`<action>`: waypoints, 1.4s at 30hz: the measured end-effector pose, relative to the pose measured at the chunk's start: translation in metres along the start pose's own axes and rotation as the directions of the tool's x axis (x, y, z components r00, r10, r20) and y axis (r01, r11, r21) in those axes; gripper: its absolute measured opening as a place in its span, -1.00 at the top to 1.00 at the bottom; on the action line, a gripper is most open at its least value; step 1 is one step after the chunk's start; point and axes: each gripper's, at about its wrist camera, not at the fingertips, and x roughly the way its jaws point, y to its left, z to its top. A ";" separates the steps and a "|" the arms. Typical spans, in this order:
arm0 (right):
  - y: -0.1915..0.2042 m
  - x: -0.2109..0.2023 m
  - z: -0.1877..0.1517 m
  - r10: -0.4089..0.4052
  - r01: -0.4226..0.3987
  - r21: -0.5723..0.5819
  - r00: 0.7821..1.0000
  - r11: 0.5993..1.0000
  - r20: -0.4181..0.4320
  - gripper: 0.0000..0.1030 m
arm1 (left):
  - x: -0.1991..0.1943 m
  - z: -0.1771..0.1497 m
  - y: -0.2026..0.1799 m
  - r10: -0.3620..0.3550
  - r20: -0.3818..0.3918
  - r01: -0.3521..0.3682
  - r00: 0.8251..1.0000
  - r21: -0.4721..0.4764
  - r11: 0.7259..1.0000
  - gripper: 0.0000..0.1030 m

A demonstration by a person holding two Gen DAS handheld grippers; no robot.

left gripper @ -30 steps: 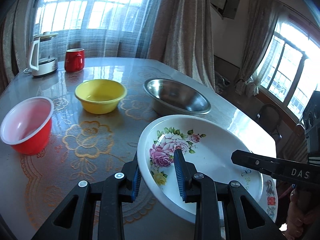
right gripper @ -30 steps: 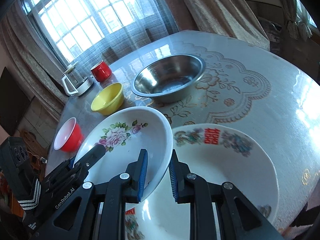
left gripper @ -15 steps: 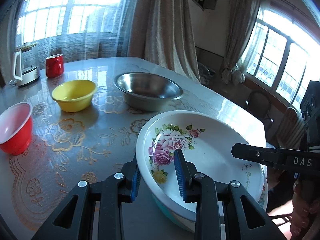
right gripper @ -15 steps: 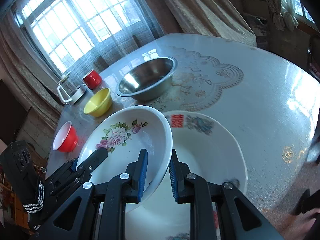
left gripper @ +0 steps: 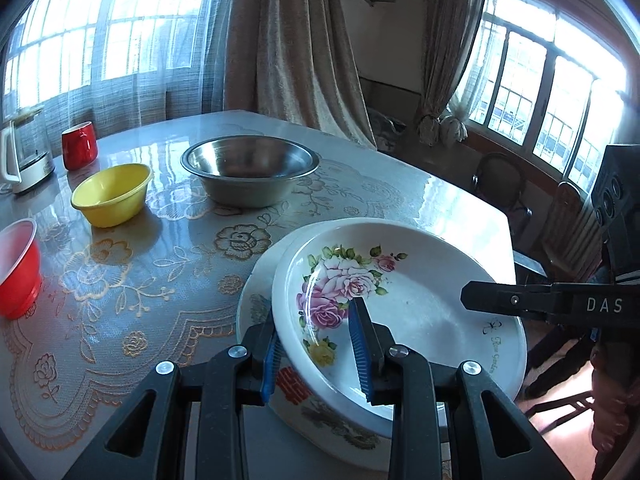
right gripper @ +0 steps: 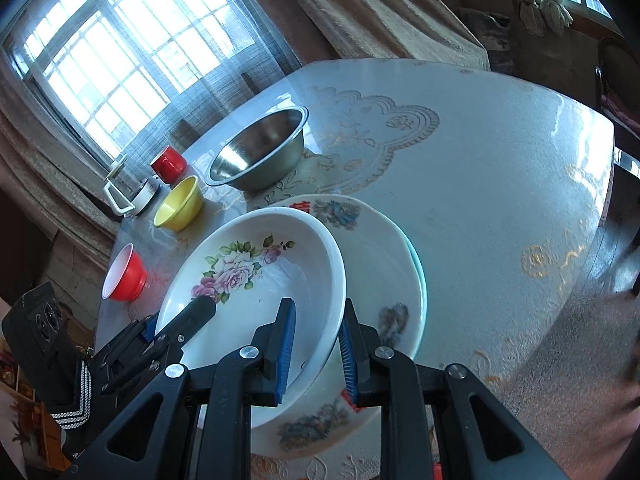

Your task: Organize plates and bowls

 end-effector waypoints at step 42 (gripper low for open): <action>0.016 0.002 -0.005 -0.099 0.088 -0.065 0.977 0.994 -0.187 0.28 | 0.007 0.010 -0.006 0.029 -0.180 -0.027 0.983 0.011 1.000 0.34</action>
